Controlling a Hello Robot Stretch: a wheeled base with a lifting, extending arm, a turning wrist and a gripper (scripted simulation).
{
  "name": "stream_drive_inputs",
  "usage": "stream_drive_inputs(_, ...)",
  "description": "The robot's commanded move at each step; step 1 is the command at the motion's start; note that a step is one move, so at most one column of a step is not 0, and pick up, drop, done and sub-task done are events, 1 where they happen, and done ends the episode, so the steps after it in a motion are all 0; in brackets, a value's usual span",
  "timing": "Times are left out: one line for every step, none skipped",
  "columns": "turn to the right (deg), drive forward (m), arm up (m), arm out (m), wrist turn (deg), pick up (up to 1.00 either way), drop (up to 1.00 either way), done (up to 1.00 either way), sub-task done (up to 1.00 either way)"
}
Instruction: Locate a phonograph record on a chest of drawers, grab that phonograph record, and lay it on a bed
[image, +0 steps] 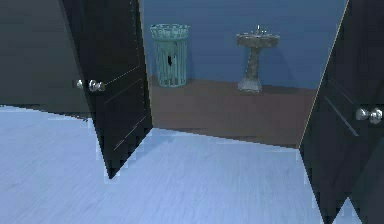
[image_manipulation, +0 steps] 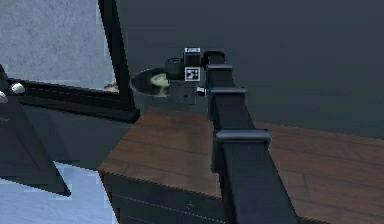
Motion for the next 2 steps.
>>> stream_drive_inputs(0.0, 0.00, 0.00, 0.00, -45.0, 0.00, 0.00, 0.00, 0.00)
stream_drive_inputs(0.0, 0.00, 0.00, 0.00, -45.0, 0.00, 0.00, 0.00, 0.00)
